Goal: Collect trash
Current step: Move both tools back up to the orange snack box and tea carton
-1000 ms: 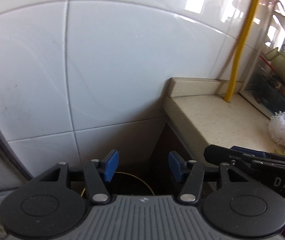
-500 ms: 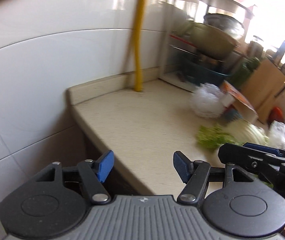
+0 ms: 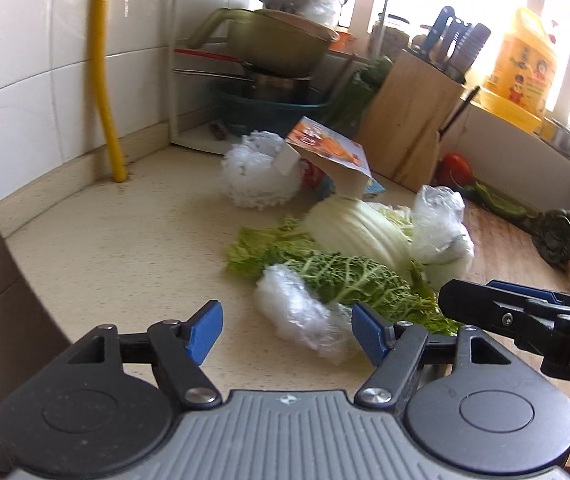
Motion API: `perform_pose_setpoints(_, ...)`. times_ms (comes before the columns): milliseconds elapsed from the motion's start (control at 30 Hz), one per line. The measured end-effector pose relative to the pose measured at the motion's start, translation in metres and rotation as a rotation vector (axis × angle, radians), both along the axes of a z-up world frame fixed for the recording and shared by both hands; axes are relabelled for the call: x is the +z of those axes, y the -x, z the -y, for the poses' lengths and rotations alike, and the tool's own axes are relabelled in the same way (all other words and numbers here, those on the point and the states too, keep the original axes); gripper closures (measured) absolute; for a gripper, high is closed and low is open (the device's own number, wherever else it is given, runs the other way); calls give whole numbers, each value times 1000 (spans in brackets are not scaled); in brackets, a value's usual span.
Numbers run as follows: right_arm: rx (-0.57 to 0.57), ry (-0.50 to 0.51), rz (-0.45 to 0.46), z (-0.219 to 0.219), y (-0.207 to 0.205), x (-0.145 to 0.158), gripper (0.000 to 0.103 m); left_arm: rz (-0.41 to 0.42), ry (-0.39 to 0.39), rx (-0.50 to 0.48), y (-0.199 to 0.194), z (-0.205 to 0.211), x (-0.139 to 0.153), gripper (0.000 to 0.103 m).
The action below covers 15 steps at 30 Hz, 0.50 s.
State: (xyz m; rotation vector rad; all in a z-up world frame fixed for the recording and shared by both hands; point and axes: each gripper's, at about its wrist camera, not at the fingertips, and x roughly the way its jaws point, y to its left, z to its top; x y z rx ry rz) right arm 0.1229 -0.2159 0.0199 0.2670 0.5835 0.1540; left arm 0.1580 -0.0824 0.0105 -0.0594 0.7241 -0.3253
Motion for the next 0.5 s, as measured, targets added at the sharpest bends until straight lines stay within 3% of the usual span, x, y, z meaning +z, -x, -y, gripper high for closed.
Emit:
perform_pose_setpoints(267, -47, 3, -21, 20, 5, -8, 22, -21, 1, -116, -18, -2, -9, 35)
perform_pose_setpoints(500, -40, 15, -70, 12, -21, -14, 22, -38, 36, -109, -37, -33, -9, 35)
